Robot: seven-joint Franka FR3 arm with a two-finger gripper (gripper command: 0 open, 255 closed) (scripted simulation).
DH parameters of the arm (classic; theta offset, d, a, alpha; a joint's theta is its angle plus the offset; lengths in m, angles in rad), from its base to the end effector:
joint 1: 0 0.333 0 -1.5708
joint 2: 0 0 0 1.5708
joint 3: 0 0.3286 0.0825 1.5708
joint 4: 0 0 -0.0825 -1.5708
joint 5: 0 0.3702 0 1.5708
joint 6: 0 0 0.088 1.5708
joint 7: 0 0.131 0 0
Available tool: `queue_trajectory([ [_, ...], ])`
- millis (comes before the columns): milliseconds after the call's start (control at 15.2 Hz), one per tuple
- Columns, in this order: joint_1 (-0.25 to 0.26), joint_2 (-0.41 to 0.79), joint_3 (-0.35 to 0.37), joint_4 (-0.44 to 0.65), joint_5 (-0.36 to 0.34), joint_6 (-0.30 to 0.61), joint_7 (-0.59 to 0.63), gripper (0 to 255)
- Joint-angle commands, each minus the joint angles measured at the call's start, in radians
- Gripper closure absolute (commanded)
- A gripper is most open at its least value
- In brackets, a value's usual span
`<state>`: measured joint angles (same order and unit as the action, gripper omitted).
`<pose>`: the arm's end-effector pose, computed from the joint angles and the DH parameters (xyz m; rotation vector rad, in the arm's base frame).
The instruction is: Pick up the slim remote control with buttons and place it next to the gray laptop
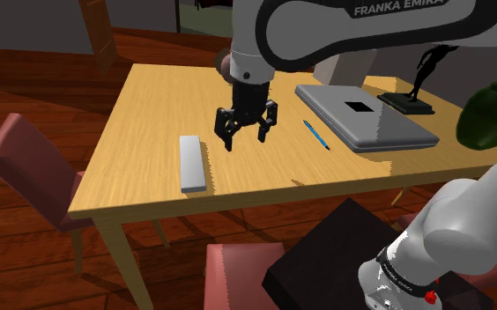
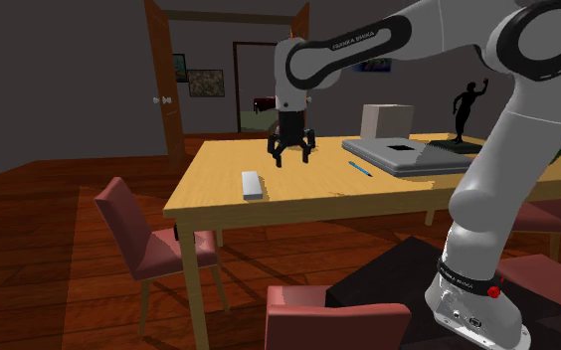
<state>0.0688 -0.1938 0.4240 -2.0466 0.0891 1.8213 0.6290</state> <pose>0.4165 0.2459 0.5049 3.1102 -0.2639 -0.0679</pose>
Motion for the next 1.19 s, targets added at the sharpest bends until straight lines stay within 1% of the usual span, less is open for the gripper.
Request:
queue_trajectory([
  [0, 0.002, 0.067, 0.022, 0.05, -0.02, 0.024, 0.054, 0],
  [264, 0.022, 0.219, 0.062, 0.179, -0.084, 0.055, 0.174, 0],
  [528, 0.065, 0.381, 0.08, 0.335, -0.164, 0.061, 0.289, 0],
  [594, 0.071, 0.393, 0.079, 0.347, -0.17, 0.06, 0.296, 0],
  [1056, 0.073, 0.414, 0.074, 0.271, -0.183, 0.156, 0.305, 0],
  [1122, 0.073, 0.414, 0.074, 0.27, -0.183, 0.156, 0.305, 0],
])
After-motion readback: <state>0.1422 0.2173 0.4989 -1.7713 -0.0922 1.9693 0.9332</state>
